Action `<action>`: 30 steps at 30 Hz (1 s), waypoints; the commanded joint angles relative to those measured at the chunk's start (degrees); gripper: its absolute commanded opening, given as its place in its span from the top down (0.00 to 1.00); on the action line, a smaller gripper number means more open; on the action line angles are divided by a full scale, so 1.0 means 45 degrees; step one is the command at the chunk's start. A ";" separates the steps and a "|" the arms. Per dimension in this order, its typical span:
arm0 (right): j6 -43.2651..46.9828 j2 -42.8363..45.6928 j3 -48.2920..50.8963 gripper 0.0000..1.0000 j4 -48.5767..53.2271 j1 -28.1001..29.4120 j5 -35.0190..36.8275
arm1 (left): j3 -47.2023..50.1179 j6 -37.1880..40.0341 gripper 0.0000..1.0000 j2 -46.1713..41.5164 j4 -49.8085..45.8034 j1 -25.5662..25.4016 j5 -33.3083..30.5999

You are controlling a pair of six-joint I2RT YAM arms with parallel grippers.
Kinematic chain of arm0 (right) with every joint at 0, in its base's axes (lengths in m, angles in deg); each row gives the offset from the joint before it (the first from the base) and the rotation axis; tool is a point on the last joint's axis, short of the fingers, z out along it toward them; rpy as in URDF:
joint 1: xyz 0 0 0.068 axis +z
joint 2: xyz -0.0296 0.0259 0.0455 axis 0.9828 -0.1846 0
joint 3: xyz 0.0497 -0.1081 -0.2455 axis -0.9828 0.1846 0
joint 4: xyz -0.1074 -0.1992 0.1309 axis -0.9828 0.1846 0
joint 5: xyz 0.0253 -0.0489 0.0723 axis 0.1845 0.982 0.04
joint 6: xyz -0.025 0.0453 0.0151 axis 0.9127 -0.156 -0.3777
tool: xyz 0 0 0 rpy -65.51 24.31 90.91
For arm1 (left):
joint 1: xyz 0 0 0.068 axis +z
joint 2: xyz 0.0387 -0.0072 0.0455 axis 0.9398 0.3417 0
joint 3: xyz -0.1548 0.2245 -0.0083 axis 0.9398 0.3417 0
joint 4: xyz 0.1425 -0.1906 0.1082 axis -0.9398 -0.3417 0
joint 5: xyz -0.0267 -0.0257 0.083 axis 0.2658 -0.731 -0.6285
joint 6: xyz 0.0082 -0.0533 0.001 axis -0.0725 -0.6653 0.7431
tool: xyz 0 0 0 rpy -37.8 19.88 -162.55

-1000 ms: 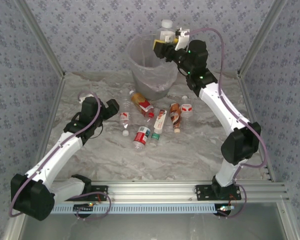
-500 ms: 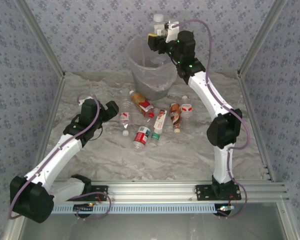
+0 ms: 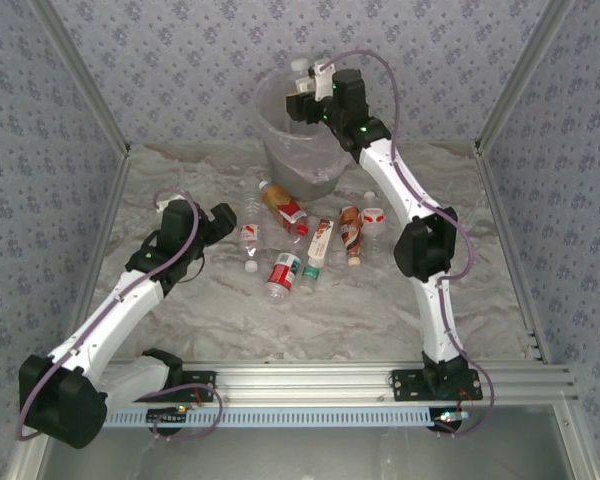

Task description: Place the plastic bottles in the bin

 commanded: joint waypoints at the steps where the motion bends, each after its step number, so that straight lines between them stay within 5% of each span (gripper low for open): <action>1: 0.0396 -0.0225 -0.0592 0.66 0.1032 0.0118 -0.0492 | -0.0082 0.0078 0.01 -0.0010 -0.0029 0.0108 -0.0188; 21: 0.0593 0.0342 -0.0375 0.19 0.3495 0.0375 -0.0592 | -0.0032 0.0051 0.01 0.0376 0.0086 0.0109 -0.0060; 30: 0.0449 0.1331 0.0450 0.08 0.3265 0.0383 -0.0204 | -0.0016 0.0126 0.00 0.0729 0.0081 0.0108 -0.0021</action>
